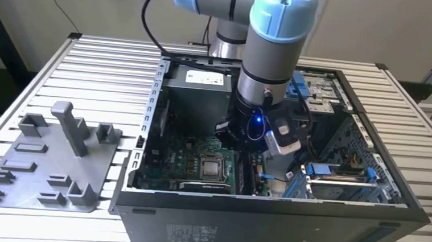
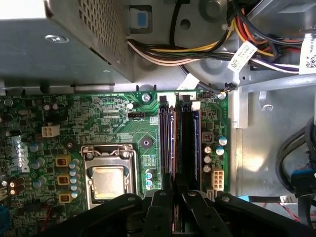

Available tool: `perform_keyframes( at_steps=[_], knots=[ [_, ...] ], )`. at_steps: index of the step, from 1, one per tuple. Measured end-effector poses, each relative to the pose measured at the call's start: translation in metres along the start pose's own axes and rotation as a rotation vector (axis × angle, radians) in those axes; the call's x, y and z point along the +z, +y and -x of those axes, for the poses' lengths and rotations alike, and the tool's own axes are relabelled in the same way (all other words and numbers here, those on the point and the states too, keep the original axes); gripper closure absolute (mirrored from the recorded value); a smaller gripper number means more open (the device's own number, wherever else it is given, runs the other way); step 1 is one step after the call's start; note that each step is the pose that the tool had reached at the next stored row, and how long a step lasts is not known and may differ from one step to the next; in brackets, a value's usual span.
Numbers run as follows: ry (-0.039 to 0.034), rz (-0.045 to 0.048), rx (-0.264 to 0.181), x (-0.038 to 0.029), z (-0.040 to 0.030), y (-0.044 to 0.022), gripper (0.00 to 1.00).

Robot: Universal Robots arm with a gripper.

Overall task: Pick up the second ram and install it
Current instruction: 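Insert the second ram into the second slot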

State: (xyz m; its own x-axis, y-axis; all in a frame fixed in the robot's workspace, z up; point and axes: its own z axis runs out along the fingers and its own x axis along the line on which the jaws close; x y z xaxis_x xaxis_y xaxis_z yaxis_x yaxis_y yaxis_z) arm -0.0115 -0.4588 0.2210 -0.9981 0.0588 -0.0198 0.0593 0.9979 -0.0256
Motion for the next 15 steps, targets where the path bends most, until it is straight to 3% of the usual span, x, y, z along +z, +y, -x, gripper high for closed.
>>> perform_keyframes(
  at_steps=[7,15],
  knots=[
    [0.0001,-0.0005,0.000,0.0045,-0.0001,0.0007,0.86],
    [0.0000,-0.0003,0.000,0.0049,-0.0001,0.0007,0.86]
  ],
)
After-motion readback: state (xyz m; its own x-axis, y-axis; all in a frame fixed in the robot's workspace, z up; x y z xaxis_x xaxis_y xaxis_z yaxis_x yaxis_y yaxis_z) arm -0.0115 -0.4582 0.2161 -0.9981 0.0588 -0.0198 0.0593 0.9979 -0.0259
